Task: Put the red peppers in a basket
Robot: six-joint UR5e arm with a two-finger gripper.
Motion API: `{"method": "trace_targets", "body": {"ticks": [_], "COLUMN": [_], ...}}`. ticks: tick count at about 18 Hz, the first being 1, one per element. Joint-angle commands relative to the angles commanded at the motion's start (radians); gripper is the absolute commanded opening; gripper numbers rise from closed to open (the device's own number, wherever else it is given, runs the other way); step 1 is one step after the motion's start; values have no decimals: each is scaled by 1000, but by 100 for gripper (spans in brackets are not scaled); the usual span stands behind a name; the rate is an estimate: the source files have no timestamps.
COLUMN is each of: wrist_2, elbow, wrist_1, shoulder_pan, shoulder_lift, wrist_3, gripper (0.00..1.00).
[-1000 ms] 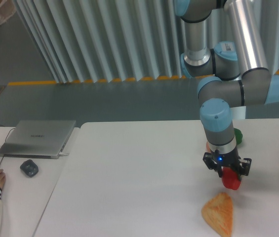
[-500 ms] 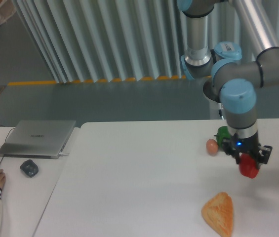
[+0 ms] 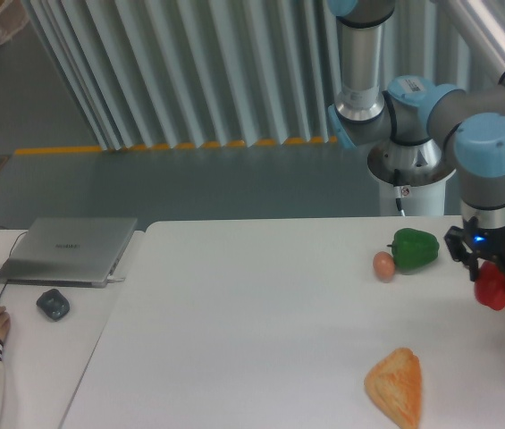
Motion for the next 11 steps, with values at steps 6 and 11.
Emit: {"method": "trace_targets", "body": {"ticks": [6,11], "wrist_2": [0,2], "elbow": [26,22], "wrist_1": [21,92], "shoulder_pan": [95,186], "shoulder_lift": [2,-14], "wrist_3": [153,212], "gripper": [34,34]}}
